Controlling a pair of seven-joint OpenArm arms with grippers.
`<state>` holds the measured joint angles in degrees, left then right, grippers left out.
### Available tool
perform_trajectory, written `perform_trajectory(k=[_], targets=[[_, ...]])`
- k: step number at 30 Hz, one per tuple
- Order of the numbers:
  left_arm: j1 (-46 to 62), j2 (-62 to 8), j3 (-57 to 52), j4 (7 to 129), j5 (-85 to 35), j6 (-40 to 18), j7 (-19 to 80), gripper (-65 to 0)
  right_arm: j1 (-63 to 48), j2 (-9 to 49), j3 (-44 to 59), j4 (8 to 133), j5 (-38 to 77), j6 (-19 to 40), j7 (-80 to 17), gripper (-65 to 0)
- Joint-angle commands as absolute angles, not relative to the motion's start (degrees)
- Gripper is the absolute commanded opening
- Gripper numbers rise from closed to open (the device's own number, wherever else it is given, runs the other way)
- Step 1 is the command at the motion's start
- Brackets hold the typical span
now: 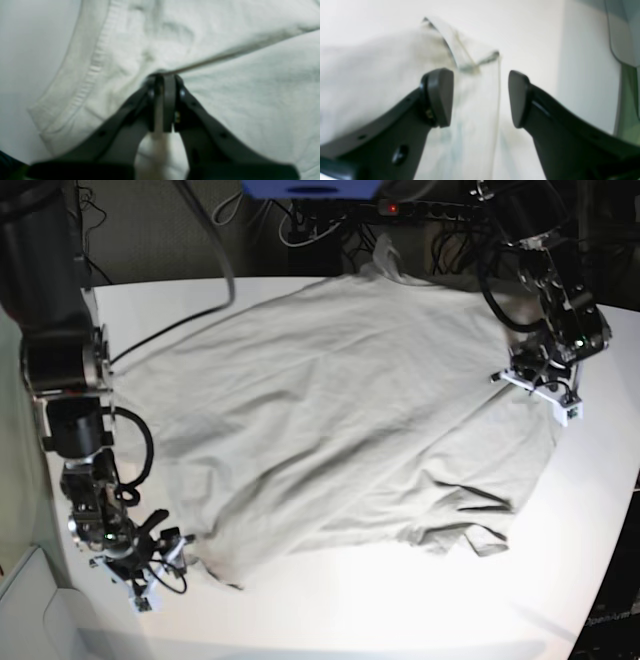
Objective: Layout the t-shirt on the table in an organized manner, then fold the t-shirt properly
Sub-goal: 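Drag the held hem with the right gripper and lay the shirt flat, then release the shirt and move both grippers to its side edges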
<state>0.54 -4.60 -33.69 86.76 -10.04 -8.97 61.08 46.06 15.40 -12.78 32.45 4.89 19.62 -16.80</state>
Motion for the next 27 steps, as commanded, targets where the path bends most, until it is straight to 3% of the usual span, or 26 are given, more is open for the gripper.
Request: perform_trajectory(k=[1,9,13,18,22,27], targets=[[-0.31,-5.14,-33.80,88.75,-10.24,-8.75,60.53,-60.8,46.46,16.04,-12.00,36.44,5.93,19.47,-16.66,-29.2],[-0.75,-3.82,-33.80,97.10,-10.33,-8.75,60.53,-60.8,23.78,14.46,0.66,69.58,8.31,19.47,-28.18,-29.3],[-1.71,-2.59,-33.89,100.00,-10.33,-8.75,60.00,-60.8,15.16,12.97,4.18,80.04,8.31,19.47,-32.04,-29.3],[-9.45,-2.86,-33.80,93.23,-9.80,-8.57,59.74,-60.8,8.31,12.26,6.64,81.19,8.31,19.56,-33.10,-29.3],[-18.33,-4.00,-33.71,78.02,-9.71,-8.48,58.33,-60.8,7.87,12.26,6.90,77.76,8.31,23.43,-33.10,-29.3],[-24.13,-6.11,-33.71,60.79,-9.71,-8.22,49.63,-60.9,7.96,12.79,6.90,74.68,8.04,24.48,-33.19,-29.3]])
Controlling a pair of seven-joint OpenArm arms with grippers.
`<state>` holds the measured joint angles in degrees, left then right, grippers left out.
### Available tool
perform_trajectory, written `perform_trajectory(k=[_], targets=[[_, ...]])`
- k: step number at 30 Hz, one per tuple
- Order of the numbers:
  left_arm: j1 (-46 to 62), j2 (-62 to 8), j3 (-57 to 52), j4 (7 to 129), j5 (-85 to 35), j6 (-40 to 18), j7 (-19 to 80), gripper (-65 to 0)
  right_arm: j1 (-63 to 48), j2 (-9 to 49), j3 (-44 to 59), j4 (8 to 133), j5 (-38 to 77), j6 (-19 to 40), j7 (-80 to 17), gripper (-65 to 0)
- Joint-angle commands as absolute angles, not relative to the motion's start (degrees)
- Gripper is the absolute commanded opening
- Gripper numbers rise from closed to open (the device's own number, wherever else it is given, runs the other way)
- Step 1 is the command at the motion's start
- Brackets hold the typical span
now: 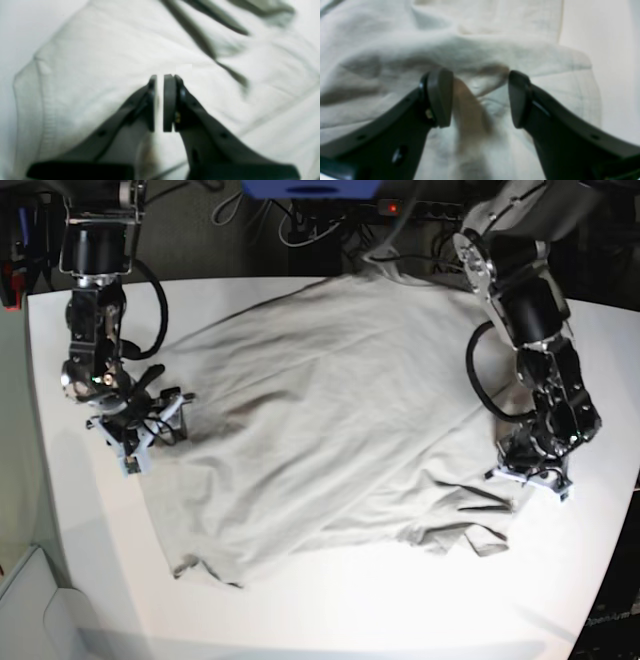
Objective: Layout the t-shirt on the table in an organized manner, then fold the t-shirt properly
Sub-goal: 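Release the shirt and move both grippers to its side edges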
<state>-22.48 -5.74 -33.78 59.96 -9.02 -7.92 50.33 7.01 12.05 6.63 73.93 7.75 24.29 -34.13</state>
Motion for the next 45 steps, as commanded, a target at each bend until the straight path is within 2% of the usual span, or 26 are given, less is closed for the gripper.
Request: perform_trajectory(k=[1,11,19,25,29,32,36,40,45], targets=[[-24.75,-6.55,-33.71,58.51,-9.71,-8.22,48.13,-60.9,7.96,13.32,6.90,74.42,8.04,24.48,-33.19,-29.3],[-25.80,-9.80,-33.63,43.74,-9.71,-8.22,34.24,-60.9,11.65,18.15,6.99,62.99,8.04,24.48,-32.40,-29.3],[-23.16,-12.88,-33.63,41.54,-9.71,-8.22,33.36,-60.9,25.36,19.74,6.55,44.53,7.96,24.48,-25.36,-29.3],[-16.92,-13.93,-34.07,49.63,-10.24,-8.75,43.03,-60.9,36.70,20.79,5.67,34.24,7.96,24.48,-21.67,-29.3],[-10.51,-13.14,-34.15,66.15,-13.05,-8.66,51.82,-61.0,40.31,21.05,2.24,34.77,7.96,24.75,-22.20,-29.3],[-5.85,-13.14,-34.24,79.96,-17.98,-8.31,55.34,-61.0,38.55,22.29,2.15,42.51,8.22,24.84,-27.38,-29.3],[-5.41,-12.70,-33.89,87.34,-20.97,-8.22,55.43,-61.0,28.79,21.85,2.33,62.37,8.31,24.84,-36.18,-29.3],[-11.47,-11.12,-33.71,85.67,-20.35,-8.22,55.43,-61.0,16.48,17.63,5.67,84.00,8.31,24.75,-44.97,-29.3],[-21.67,-10.07,-28.09,72.13,-16.57,-8.40,50.95,-61.0,5.67,9.01,8.92,98.33,8.31,24.75,-50.68,-29.3]])
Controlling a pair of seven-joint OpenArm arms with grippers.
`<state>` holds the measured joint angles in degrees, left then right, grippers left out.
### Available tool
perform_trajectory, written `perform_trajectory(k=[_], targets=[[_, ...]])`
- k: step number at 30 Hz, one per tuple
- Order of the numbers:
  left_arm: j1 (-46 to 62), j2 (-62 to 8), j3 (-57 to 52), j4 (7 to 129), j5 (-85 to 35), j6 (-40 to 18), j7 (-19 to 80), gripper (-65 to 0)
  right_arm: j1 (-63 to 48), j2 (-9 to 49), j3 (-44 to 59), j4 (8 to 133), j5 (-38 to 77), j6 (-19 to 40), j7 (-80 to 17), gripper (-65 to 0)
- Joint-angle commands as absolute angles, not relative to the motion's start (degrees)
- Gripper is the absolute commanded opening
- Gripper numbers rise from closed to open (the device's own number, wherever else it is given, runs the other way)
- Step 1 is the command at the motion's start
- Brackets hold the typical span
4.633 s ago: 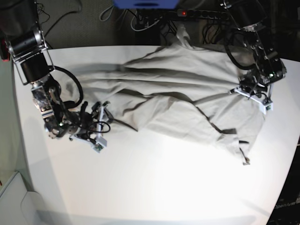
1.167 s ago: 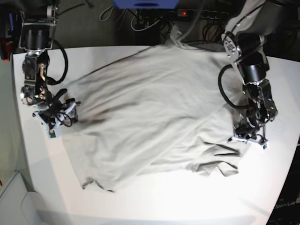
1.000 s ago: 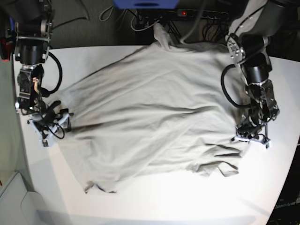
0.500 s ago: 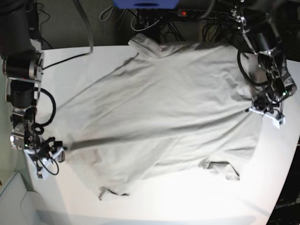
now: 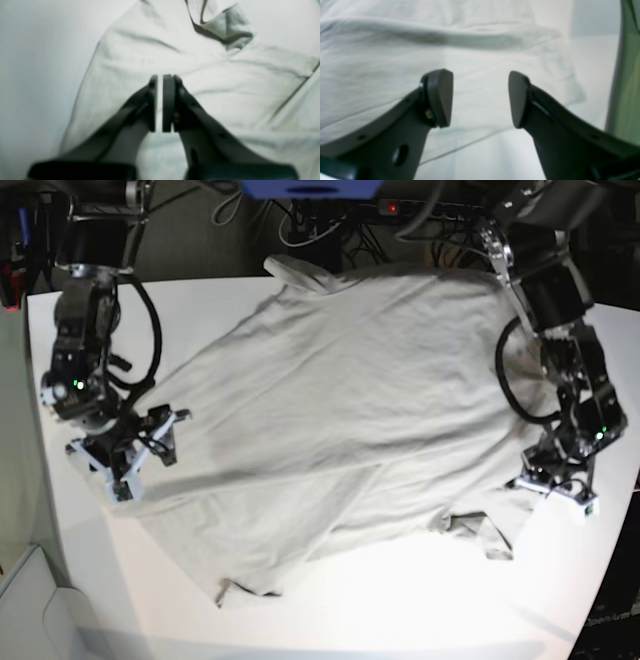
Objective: Layout the t-shirt on the table in an organized manner, then fold the t-shirt properly
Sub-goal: 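Release the shirt and move both grippers to its side edges, then grasp the shirt edges with both grippers and bring them together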
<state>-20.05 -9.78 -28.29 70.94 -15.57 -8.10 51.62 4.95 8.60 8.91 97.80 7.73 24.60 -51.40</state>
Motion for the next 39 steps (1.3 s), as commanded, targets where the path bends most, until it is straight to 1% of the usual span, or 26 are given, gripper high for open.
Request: perform_trajectory(k=[1,4,6,8,10,12,14,16,19,24,29,33,39], targets=[[-23.25,-10.07,-26.15,68.26,-15.34,-8.40,48.13,-61.0,3.74,7.43,9.10,100.00,8.31,24.75,-51.03,-29.3],[-28.62,-9.98,-20.70,56.31,-13.14,-8.31,38.29,-61.0,-0.31,2.95,8.66,102.37,8.31,24.75,-50.95,-29.5],[-32.40,-10.33,-17.71,46.90,-12.26,-8.31,31.78,-61.0,-2.24,-0.13,8.66,102.81,8.31,24.75,-50.95,-32.5],[-36.26,-10.51,-15.34,38.64,-11.56,-8.22,27.21,-61.0,-3.82,-2.33,8.57,102.81,8.31,24.75,-51.03,-38.5],[-39.34,-11.30,-14.55,30.46,-10.59,-8.22,23.52,-61.0,-4.53,-4.53,8.57,102.73,8.31,24.75,-50.95,-46.8],[-40.92,-11.65,-14.55,26.07,-9.89,-8.22,21.41,-61.0,-4.79,-5.85,8.57,102.90,8.31,24.75,-50.95,-54.1],[-41.54,-12.09,-14.81,23.87,-9.36,-8.22,20.53,-61.0,-4.79,-6.64,8.57,102.73,8.31,24.75,-50.95,-58.6],[-41.45,-12.35,-14.81,22.99,-9.36,-8.13,20.26,-61.0,-4.44,-7.34,8.57,101.49,8.31,24.75,-51.03,-61.6],[-40.40,-13.76,-14.99,22.37,-9.63,-8.13,20.70,-61.0,-2.42,-7.25,8.48,96.84,8.31,24.75,-51.03,-62.9],[-35.56,-14.11,-15.08,22.55,-9.80,-8.13,20.70,-61.0,1.10,-3.82,8.48,89.01,8.31,24.84,-51.03,-63.1],[-30.46,-15.08,-19.65,22.81,-9.80,-8.13,20.70,-61.0,4.88,-0.13,7.69,83.21,8.31,24.84,-50.77,-63.1],[-26.42,-15.08,-22.81,23.08,-9.36,-8.13,21.32,-61.0,9.10,2.59,7.69,76.09,8.31,24.92,-50.33,-63.1],[-21.32,-15.60,-23.96,23.08,-9.80,-8.13,26.33,-61.0,17.10,5.49,7.60,61.23,8.31,24.92,-45.05,-63.1]])
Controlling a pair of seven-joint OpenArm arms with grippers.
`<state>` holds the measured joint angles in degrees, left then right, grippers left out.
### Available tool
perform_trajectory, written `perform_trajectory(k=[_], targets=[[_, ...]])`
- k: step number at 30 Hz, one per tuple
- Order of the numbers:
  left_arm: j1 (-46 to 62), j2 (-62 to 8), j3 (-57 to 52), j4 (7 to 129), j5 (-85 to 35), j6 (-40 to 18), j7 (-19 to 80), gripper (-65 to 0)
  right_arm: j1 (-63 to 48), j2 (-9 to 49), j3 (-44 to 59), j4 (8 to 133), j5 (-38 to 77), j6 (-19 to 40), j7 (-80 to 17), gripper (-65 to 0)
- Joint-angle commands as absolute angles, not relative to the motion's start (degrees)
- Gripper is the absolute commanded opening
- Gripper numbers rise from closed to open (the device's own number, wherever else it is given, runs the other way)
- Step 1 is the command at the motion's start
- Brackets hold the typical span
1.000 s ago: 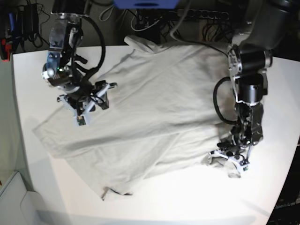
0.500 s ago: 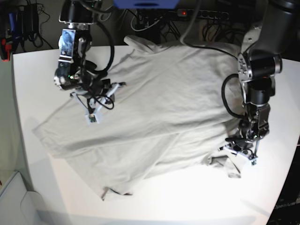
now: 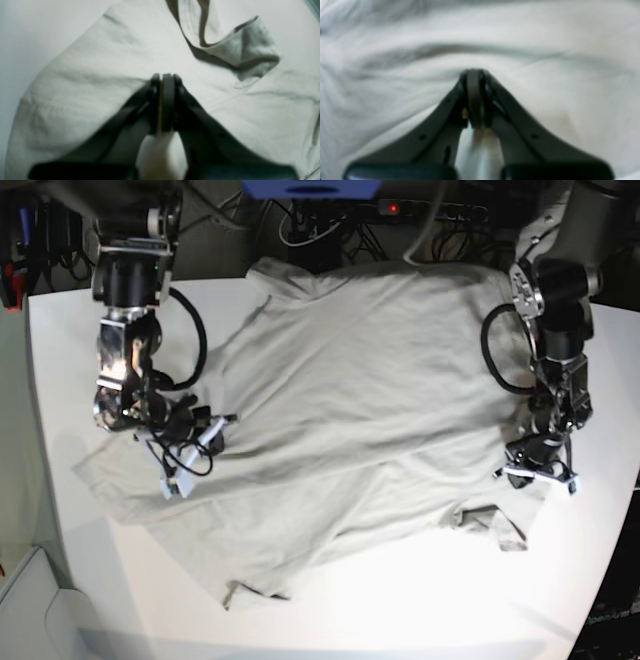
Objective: Layout the t-shirt on the table in an organized manner, then fold the t-shirt properly
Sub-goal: 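Grasp the shirt edges with both grippers and bring them together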
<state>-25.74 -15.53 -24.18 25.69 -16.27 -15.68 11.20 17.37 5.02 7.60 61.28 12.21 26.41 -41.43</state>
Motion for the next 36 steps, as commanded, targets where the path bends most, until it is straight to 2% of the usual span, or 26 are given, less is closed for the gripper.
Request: perform_trajectory(k=[1,5,10,17,22,26,32,36], targets=[[-20.18,-15.60,-23.96,23.16,-9.80,-8.13,27.21,-61.0,19.03,6.02,7.60,58.07,8.31,24.92,-44.00,-63.1],[-16.57,-15.43,-24.04,25.63,-9.98,-8.13,29.85,-61.1,26.15,6.81,6.29,45.93,8.22,24.92,-38.99,-63.1],[-8.57,-13.49,-24.04,36.70,-14.46,-8.13,35.74,-61.1,34.51,6.81,0.84,32.92,8.22,24.92,-31.96,-63.1],[2.33,-8.84,-24.04,55.60,-17.71,-8.13,45.05,-61.1,42.86,0.75,-4.44,22.99,8.13,24.66,-24.75,-62.8],[5.85,-2.68,-23.52,65.71,-17.54,-8.13,49.19,-61.1,44.35,-5.23,-9.10,22.20,8.13,24.66,-24.04,-62.8],[5.23,2.86,-23.25,68.70,-17.45,-8.13,52.97,-61.1,43.56,-9.00,-12.09,22.02,8.13,24.75,-24.04,-63.1],[3.74,5.05,-17.01,72.66,-17.45,-8.13,55.34,-61.1,40.22,-9.00,-12.35,27.21,8.13,24.84,-24.22,-63.1],[4.18,4.79,-17.10,75.91,-17.45,-8.13,56.04,-61.1,37.14,-5.67,-12.26,36.44,8.31,24.84,-27.30,-63.1]])
